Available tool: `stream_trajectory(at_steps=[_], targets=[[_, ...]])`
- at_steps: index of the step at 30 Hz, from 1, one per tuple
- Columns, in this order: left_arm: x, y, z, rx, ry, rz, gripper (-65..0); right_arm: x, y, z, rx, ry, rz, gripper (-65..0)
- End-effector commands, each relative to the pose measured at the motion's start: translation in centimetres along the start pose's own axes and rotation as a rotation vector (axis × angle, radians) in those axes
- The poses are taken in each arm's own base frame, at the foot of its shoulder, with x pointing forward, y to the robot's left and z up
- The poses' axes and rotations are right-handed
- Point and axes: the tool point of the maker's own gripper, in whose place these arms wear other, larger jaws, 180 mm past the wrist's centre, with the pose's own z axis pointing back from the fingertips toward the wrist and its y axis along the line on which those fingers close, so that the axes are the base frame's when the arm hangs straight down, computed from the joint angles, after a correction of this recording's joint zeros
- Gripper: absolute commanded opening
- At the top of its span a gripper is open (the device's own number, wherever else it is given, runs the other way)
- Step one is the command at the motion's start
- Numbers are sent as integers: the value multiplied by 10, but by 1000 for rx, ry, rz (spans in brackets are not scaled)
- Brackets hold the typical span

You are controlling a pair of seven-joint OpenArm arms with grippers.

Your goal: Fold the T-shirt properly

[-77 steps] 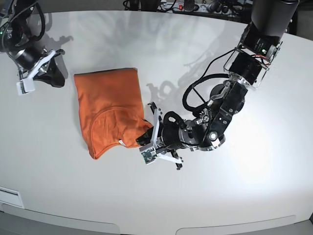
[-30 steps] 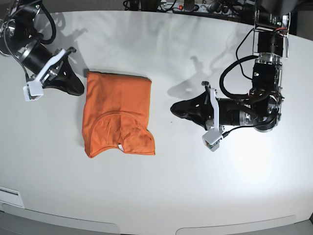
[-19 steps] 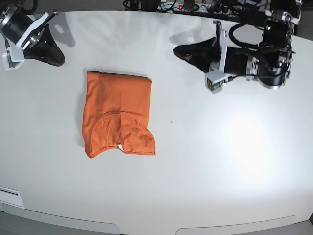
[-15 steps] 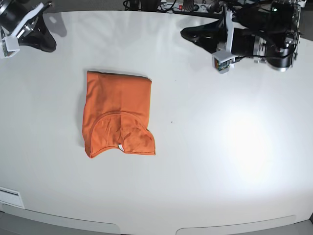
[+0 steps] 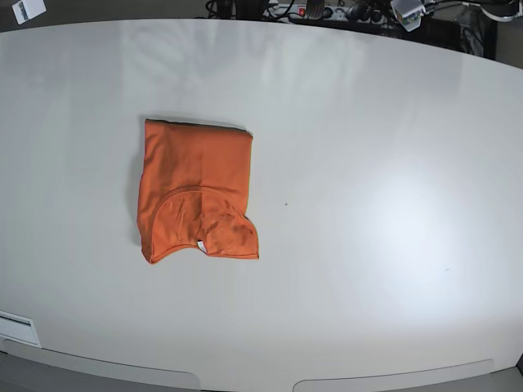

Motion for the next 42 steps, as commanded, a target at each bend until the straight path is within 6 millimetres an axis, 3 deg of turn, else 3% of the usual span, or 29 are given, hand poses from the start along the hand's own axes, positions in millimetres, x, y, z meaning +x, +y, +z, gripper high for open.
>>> stream_trajectory(at_steps=[1, 8, 14, 19, 23, 26, 31, 35, 39, 42], targets=[[-11, -4, 0, -7, 21, 19, -650, -10, -3, 2, 4, 26, -24, -650], [-59, 19, -25, 70, 43, 208, -650, -83, -36, -24, 24, 219, -219, -650], [-91, 78, -72, 133, 57, 333, -650, -134, -49, -77, 3, 383, -143, -650], [-113, 125, -112, 149, 53, 454, -650, -153, -57, -128, 11, 404, -115, -650], [-120, 164, -143, 209, 12, 518, -650, -150, -64, -172, 22, 375, -86, -650], [-110, 193, -163, 260, -53, 542, -650, -144, -67, -204, 34, 364, -33, -650], [-66, 221, -192, 301, -151, 505, -650, -112, -93, -251, -93, 347, 60, -650], [-39, 256, -197, 467, -198, 485, -650, -79, -101, -283, -188, 313, 136, -650], [-48, 284, -188, 688, -234, 485, -650, -70, -96, -308, -289, 319, 197, -650], [-75, 280, -197, 723, -186, 511, -650, -76, -82, -323, -282, 324, 227, -650]])
